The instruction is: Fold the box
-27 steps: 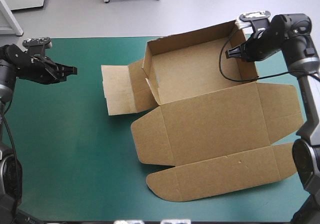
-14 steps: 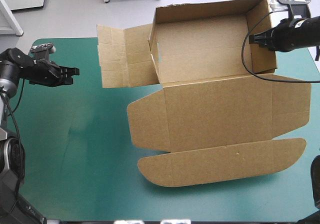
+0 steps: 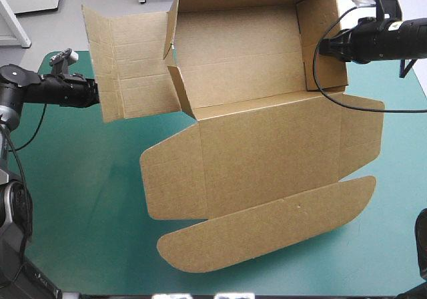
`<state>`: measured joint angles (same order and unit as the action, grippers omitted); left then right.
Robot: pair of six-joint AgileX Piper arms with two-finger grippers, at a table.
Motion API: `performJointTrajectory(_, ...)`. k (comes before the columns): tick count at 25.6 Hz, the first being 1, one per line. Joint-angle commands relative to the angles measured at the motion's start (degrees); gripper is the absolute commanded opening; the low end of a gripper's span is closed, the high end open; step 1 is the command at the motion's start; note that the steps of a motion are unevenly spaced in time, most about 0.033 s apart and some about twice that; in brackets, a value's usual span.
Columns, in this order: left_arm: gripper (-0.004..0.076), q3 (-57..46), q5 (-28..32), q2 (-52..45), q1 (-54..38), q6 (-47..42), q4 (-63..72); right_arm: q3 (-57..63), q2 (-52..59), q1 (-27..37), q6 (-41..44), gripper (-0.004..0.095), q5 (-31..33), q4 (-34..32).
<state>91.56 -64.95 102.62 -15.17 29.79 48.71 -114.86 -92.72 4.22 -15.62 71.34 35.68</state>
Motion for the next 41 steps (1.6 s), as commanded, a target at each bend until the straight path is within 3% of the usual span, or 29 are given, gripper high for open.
performJointTrajectory(1,-0.0009,1.92,-2.67,-2.73,0.68,3.21,11.46,-1.78,1.82,-0.04,-0.24,-0.0012,-2.29,4.03)
performJointTrajectory(16,-0.0009,1.92,-3.74,-2.73,9.95,5.40,15.18,-1.66,-4.70,-3.06,-0.64,-0.0011,-5.81,5.36)
performJointTrajectory(34,-0.0009,1.92,-4.11,-4.90,11.59,5.64,21.37,-1.66,-10.38,-3.06,-0.24,-0.0011,-6.70,-0.04)
performJointTrajectory(41,-0.0009,1.92,-4.96,-5.57,11.59,5.89,23.97,-1.66,-12.55,-6.20,0.76,-0.0007,-7.07,-4.10)
